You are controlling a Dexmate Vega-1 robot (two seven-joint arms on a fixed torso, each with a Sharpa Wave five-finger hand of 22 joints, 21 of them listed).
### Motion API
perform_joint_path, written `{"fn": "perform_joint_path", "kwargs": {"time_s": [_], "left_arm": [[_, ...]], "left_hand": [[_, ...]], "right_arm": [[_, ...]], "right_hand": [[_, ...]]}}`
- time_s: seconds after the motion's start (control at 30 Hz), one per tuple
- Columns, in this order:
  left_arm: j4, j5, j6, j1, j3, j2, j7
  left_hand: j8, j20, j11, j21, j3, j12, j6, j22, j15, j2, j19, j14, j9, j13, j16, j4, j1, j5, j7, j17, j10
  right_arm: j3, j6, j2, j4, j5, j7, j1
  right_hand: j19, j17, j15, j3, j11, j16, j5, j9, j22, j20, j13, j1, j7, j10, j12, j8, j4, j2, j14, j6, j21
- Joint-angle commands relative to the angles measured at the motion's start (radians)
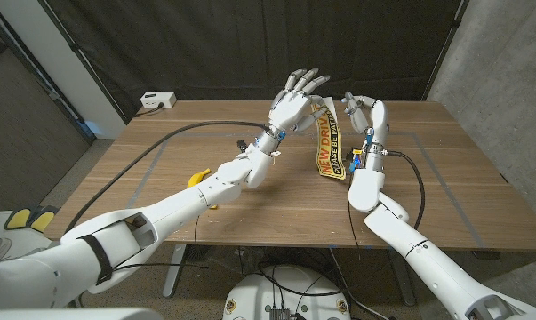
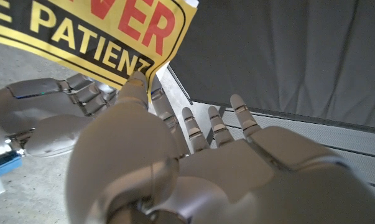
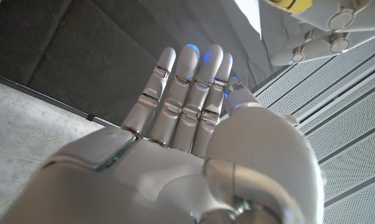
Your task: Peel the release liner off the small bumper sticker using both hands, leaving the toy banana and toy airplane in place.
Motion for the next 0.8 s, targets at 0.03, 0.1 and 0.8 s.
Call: {"fn": "perform_joint_path", "kwargs": {"time_s": [0.03,0.1,0.8], "left_arm": [[0.036,-0.056,0.027,0.012,-0.007,-0.026,0.097],[0.061,-0.072,0.007,0.006,-0.005,-0.037,0.119],[0.156,-0.194,-0.179,0.018,-0.069,-0.108,0.121]], "left_hand": [[-0.003,0.003,-0.001,0.009,0.005,0.003,0.097,0.003,-0.003,0.001,0.011,0.006,-0.001,0.003,0.003,-0.007,0.013,0.001,-0.086,-0.001,0.01],[-0.006,0.004,0.004,0.008,0.005,-0.001,0.095,0.003,0.002,0.003,0.013,0.005,-0.005,0.003,0.003,-0.006,0.012,0.0,-0.086,-0.001,0.006],[-0.009,0.011,0.1,-0.079,-0.031,-0.086,0.052,0.001,0.13,0.017,-0.084,-0.132,0.005,0.013,-0.052,0.012,0.011,0.031,-0.088,0.001,-0.166]], "right_arm": [[0.002,0.013,-0.031,-0.009,0.039,0.069,-0.007],[0.005,0.002,-0.038,-0.021,0.048,0.086,-0.015],[0.016,-0.005,-0.047,-0.038,0.053,0.121,-0.033]], "right_hand": [[-0.036,-0.031,-0.027,-0.046,0.01,-0.036,-0.013,-0.016,0.007,0.024,-0.047,-0.089,-0.016,-0.082,-0.059,-0.048,0.053,-0.035,-0.046,-0.085,0.019],[-0.054,-0.05,-0.019,-0.065,0.019,-0.061,-0.015,-0.029,0.006,0.035,-0.07,-0.129,-0.022,-0.143,-0.097,-0.087,0.064,-0.054,-0.074,-0.149,0.022],[-0.144,-0.221,0.04,-0.11,0.033,-0.259,-0.002,-0.065,-0.009,0.076,-0.165,-0.272,-0.046,-0.411,-0.276,-0.185,0.086,-0.095,-0.226,-0.425,0.039]]}}
